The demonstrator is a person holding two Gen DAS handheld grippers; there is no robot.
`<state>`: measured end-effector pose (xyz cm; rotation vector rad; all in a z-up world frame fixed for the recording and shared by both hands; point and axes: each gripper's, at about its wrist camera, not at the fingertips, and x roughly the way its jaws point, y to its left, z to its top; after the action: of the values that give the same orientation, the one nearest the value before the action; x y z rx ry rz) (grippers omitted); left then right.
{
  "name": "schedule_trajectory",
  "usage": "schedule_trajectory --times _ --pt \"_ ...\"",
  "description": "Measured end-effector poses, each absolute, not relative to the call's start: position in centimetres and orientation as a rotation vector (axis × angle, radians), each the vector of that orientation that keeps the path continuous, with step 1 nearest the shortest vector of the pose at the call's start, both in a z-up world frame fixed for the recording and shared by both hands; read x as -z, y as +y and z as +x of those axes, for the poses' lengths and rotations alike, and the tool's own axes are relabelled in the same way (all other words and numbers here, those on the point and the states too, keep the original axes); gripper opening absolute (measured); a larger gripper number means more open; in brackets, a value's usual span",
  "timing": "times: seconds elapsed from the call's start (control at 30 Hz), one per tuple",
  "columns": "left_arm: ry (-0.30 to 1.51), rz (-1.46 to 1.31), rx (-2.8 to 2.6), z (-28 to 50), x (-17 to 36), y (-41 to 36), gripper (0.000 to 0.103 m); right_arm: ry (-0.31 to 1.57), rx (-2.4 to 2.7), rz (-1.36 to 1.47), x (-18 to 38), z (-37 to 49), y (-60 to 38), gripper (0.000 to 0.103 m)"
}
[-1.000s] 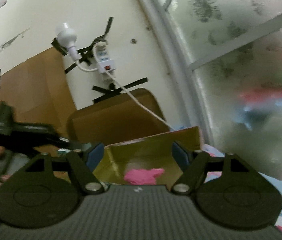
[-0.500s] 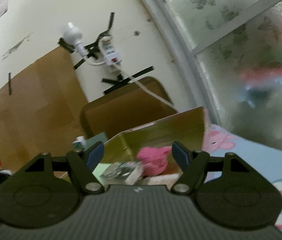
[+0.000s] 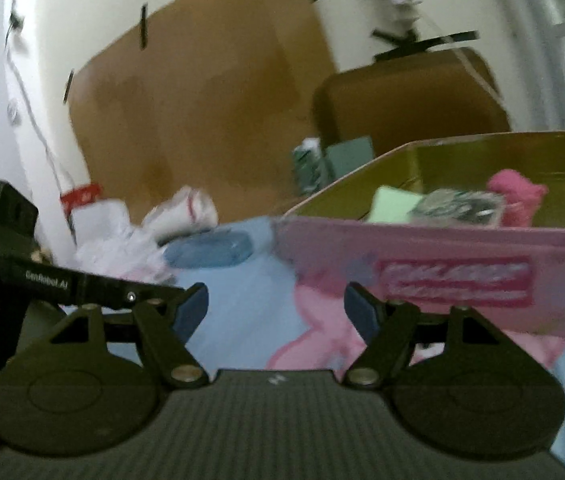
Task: Organize soft objects
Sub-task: 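Withdraw the open left gripper from the tin box over the table, then move the right gripper to the blue translucent case and grasp it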
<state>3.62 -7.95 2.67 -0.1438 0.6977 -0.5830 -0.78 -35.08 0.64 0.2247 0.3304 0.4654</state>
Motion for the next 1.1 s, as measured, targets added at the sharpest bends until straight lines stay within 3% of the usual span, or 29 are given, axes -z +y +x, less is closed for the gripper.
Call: schedule_trajectory --times 0.27,0.4,0.47,0.57,1.03,1.1 --pt "0.677 -0.204 0.425 2.2 -1.5 -1.9 0.084 0.377 -0.499 0.098 -1.6 0.9 -29.9 0.075" --pt "0.655 -0.176 0.359 1.4 -1.3 0.2 0.084 0.451 -0.534 0.027 -1.4 2.2 -27.3 0.061" --pt "0.654 -0.192 0.346 1.2 -1.2 1.1 0.084 0.485 -0.541 0.007 -1.1 2.9 -26.4 0.049" --pt "0.637 -0.25 0.353 1.2 -1.1 2.3 0.084 0.542 -0.557 0.005 -0.3 4.2 -25.5 0.044" --pt "0.604 -0.45 0.365 2.1 -0.4 4.9 0.084 0.461 -0.578 -0.132 -2.8 8.9 -20.7 0.044" --pt "0.601 -0.482 0.364 2.1 -0.2 5.4 0.084 0.422 -0.591 -0.172 -3.9 10.9 -19.2 0.051"
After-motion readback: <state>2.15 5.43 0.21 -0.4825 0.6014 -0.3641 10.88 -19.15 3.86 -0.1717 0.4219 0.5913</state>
